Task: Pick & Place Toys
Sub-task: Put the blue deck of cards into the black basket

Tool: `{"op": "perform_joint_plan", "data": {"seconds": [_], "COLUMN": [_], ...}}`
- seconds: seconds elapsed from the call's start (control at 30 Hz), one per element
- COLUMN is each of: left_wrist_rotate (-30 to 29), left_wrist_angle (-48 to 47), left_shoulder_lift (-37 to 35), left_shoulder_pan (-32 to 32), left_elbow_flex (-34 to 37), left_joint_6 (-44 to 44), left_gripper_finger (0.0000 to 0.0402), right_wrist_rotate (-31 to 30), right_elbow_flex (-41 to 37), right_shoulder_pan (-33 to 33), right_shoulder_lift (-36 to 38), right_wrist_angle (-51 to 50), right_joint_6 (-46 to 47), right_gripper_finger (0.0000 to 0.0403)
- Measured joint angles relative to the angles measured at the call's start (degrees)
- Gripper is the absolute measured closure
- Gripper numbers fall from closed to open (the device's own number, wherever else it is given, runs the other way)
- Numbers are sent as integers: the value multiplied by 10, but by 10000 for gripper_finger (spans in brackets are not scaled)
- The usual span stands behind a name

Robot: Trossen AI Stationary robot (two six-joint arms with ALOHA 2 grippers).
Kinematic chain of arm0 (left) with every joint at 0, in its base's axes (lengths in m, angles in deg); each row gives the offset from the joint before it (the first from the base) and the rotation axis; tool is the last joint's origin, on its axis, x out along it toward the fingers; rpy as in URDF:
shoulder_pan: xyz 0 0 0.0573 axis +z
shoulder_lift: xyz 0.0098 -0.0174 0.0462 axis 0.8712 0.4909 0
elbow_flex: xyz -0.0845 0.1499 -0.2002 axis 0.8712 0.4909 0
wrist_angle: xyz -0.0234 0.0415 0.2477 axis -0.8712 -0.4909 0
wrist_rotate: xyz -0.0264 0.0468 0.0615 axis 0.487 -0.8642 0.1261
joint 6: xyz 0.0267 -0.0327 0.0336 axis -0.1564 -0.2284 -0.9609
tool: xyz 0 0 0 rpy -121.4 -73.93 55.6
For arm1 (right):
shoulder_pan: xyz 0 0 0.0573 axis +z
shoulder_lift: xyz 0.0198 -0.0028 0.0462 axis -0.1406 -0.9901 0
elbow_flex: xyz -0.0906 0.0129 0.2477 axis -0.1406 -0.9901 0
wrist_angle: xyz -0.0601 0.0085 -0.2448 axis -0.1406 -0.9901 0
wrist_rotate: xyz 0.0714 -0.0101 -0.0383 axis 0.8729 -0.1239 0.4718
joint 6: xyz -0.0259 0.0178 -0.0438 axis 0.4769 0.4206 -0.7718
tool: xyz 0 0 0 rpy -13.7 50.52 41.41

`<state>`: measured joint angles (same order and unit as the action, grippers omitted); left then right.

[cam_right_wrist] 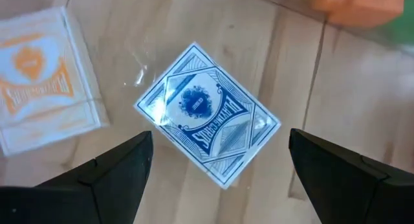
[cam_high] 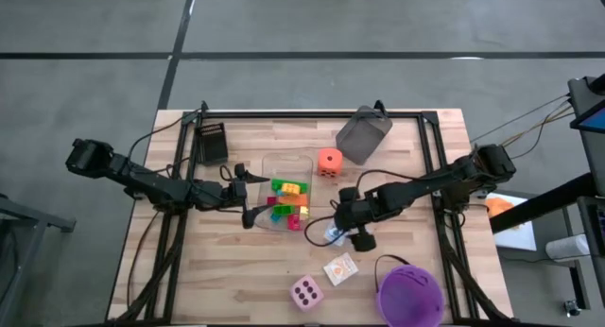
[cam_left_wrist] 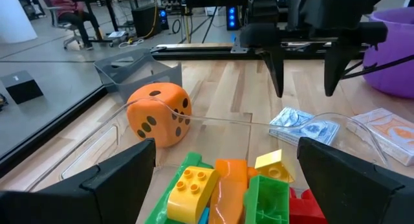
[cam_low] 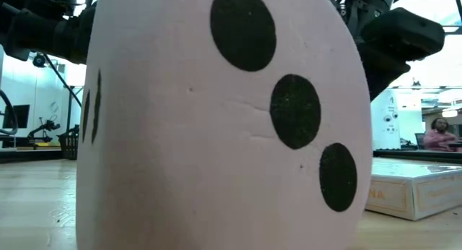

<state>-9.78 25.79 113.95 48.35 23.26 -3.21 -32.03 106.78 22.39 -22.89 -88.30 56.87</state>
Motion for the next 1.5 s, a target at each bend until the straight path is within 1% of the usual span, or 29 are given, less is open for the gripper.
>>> {"op": "perform_joint_plan", "data": {"seconds": [0.1, 0.2, 0.4, 0.57, 0.73, 1.03, 1.27, 1.5], "left_wrist_rotate": [0, 0, 0, 0, 0, 0, 0, 0], "left_wrist_angle": [-2, -2, -6, -6, -6, -6, -6, -8], "left_shoulder_lift": [0, 0, 0, 0, 0, 0, 0, 0], "left_shoulder_pan": [0, 0, 0, 0, 0, 0, 0, 0], "left_elbow_flex": [0, 0, 0, 0, 0, 0, 0, 0], "left_joint_6": [0, 0, -1, 0, 0, -1, -1, -2], "left_gripper_finger": [25, 25, 25, 25, 25, 25, 25, 25], "right_wrist_rotate": [-3, -28, -38, -39, -39, -50, -52, -91], "right_elbow_flex": [0, 0, 0, 1, 26, 98, 125, 149], "right_shoulder_pan": [0, 0, 1, 6, 9, 21, 21, 22], "right_shoulder_lift": [0, 0, -1, -18, -61, -128, -170, -198], "right_wrist_angle": [0, 1, 3, -2, -57, -92, -114, -126], "right_joint_6": [-45, -64, -12, -13, -15, -112, -177, -207], "right_gripper_finger": [46, 46, 46, 46, 45, 45, 45, 45]}}
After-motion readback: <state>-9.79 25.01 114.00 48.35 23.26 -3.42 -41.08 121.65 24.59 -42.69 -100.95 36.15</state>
